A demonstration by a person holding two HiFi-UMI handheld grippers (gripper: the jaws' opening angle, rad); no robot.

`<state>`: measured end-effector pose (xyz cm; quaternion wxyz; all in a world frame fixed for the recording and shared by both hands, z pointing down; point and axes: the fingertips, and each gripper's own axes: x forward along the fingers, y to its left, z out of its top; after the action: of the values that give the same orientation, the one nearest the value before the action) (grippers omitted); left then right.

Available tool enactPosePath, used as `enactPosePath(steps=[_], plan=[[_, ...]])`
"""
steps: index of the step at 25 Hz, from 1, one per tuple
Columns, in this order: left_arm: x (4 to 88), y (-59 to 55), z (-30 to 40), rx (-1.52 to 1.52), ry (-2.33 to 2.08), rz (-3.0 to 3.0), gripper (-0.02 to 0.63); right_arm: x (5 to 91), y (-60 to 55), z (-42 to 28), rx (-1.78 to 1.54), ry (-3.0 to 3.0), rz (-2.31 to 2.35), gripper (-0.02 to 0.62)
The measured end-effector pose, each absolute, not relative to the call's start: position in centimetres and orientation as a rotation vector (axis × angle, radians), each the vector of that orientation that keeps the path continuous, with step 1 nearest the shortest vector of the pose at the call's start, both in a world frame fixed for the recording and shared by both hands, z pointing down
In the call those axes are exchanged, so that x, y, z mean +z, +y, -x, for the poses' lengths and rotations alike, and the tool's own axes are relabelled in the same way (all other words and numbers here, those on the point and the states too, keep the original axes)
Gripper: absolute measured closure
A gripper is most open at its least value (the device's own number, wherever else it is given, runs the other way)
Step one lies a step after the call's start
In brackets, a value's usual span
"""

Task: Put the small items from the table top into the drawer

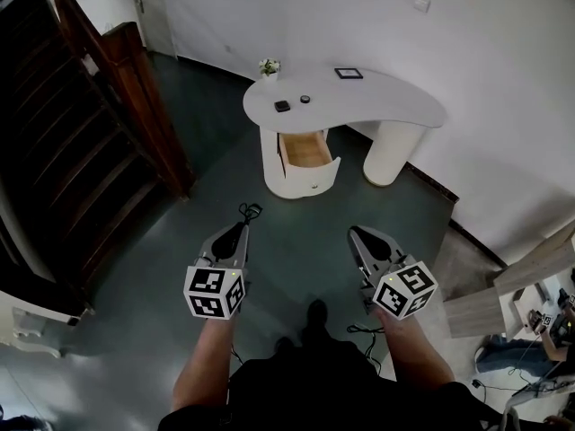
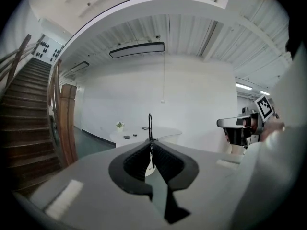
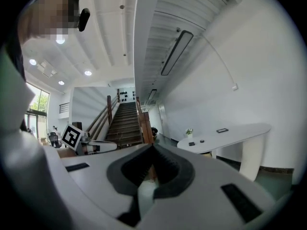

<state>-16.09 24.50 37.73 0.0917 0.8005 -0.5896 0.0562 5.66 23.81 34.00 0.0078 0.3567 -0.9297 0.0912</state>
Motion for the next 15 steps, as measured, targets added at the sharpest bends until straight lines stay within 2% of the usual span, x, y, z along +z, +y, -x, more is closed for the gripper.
enactPosePath(steps=[15], plan=[[39.6,11.3,11.0,0.275,-1.706,-2.364,0.580,37.5,9.6,-10.1,0.431,-2.875,-1.098,0.583]])
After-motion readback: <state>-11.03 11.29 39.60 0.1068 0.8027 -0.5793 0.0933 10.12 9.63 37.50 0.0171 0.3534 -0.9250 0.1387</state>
